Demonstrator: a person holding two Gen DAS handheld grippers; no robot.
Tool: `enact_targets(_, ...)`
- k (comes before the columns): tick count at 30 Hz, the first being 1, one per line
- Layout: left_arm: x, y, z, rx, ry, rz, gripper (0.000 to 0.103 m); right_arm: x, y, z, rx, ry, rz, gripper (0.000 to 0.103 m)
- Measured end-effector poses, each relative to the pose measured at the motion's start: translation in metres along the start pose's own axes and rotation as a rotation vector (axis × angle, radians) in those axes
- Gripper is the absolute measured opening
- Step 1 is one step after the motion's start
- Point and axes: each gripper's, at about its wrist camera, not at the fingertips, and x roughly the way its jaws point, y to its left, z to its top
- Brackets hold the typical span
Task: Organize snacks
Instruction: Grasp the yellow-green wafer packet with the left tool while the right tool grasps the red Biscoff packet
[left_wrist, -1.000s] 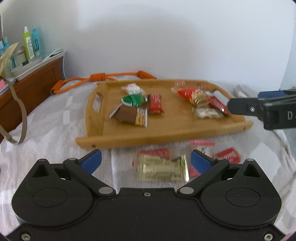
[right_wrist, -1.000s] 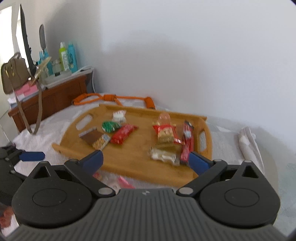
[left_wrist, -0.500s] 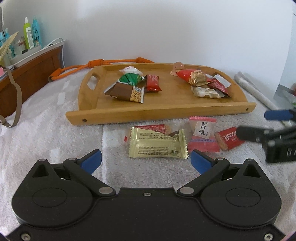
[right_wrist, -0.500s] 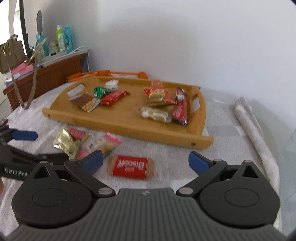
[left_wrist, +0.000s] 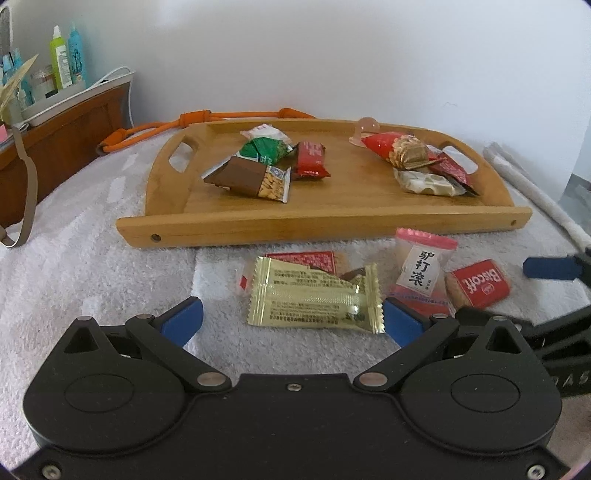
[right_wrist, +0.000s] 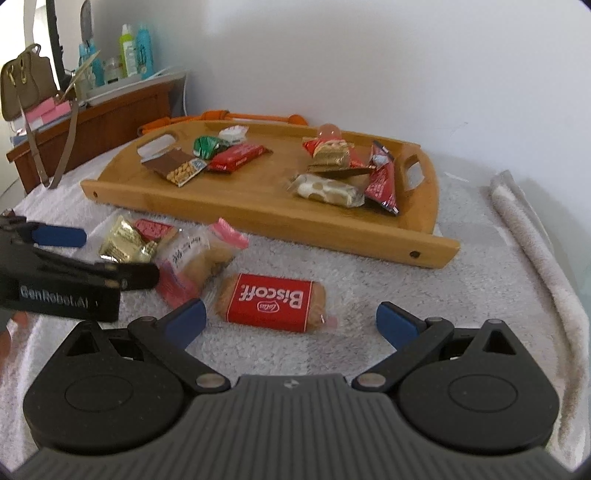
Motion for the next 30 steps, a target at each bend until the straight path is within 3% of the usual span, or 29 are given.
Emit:
enact_targets(6, 0.003, 0.003, -0.001, 0.003, -0.013, -0.012, 0.103, 0.0, 0.002, -0.01, -0.004, -0.047, -0.01, 0.103)
enact_targets(20, 0.002, 0.0, -0.008, 0.013, -0.055, -0.007, 0.102, 0.001, 0.002, -0.013, 0.001, -0.064, -0.012, 0.103)
enact_targets(30, -0.005, 0.005, -0.008, 0.011, -0.067, 0.01, 0.081, 0.001, 0.002, -0.013, 0.0, -0.063, -0.012, 0.103)
